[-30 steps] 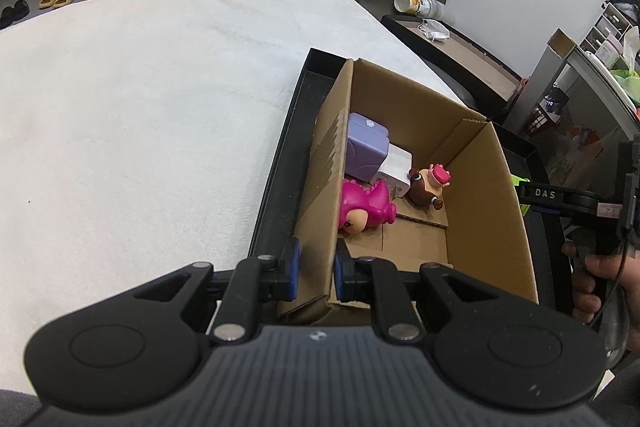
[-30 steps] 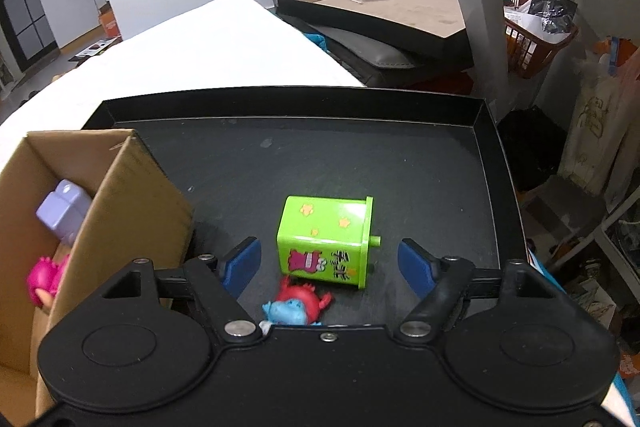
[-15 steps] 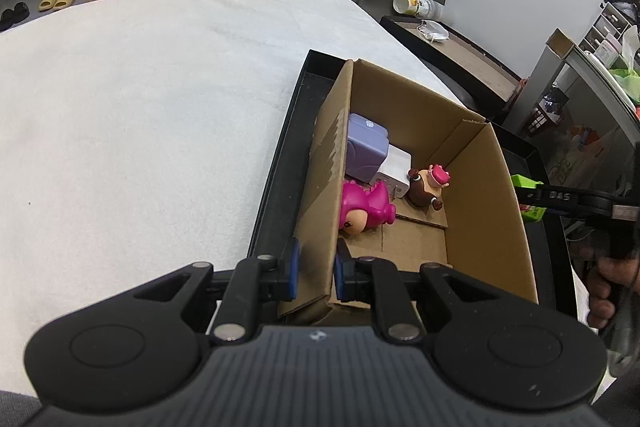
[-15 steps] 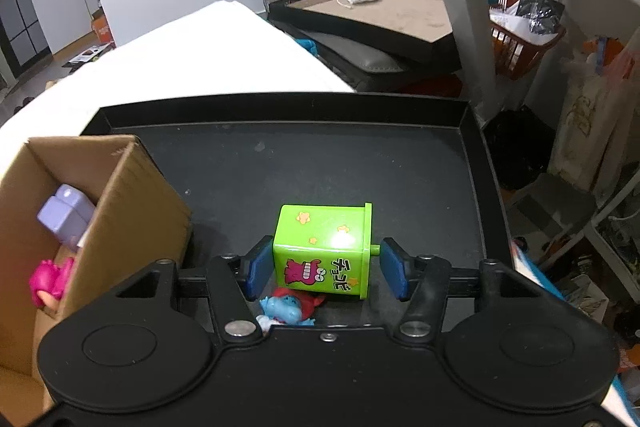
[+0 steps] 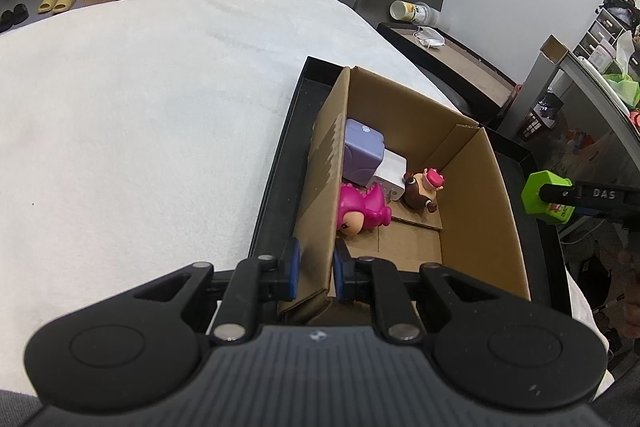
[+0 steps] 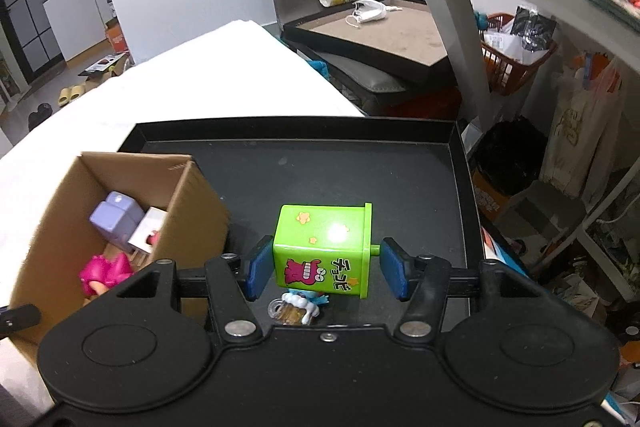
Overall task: Organize rigid objects
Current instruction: 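Carry the green toy over the box and lower it inside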
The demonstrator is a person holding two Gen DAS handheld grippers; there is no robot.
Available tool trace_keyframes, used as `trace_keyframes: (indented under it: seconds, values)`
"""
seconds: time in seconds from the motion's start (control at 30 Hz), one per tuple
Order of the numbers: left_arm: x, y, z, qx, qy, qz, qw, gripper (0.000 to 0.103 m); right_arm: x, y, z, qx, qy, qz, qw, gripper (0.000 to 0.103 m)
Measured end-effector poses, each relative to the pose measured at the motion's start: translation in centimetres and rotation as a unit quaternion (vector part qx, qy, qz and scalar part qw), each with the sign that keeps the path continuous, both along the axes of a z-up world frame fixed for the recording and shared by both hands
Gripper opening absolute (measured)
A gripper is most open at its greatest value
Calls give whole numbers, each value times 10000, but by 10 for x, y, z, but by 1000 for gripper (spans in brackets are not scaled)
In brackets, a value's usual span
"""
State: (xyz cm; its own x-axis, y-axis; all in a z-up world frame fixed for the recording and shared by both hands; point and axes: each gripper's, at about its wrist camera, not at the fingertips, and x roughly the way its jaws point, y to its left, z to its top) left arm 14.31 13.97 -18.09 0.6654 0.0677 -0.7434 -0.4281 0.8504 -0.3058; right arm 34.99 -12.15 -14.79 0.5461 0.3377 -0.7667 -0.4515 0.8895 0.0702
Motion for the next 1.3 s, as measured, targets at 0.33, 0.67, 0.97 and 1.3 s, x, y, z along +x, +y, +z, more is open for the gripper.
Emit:
trace_keyframes:
  seconds: [0.33, 0.67, 0.97, 1.3]
  values:
    - [-5, 1, 2, -68, -105, -25, 9999, 15, -13, 17, 28, -28, -174, 193, 9997, 55]
    - [-9, 6, 3, -188, -235, -24, 9995, 15, -25, 47, 45, -63, -206, 429, 9988, 55]
    - [-12, 9, 2, -318, -316, -18, 9990, 15, -37, 78, 54, -55, -170, 681, 9975, 55]
    - [-15, 13, 1, -414, -397, -48, 9983, 15, -49, 110, 46, -174, 43, 861, 9961, 48]
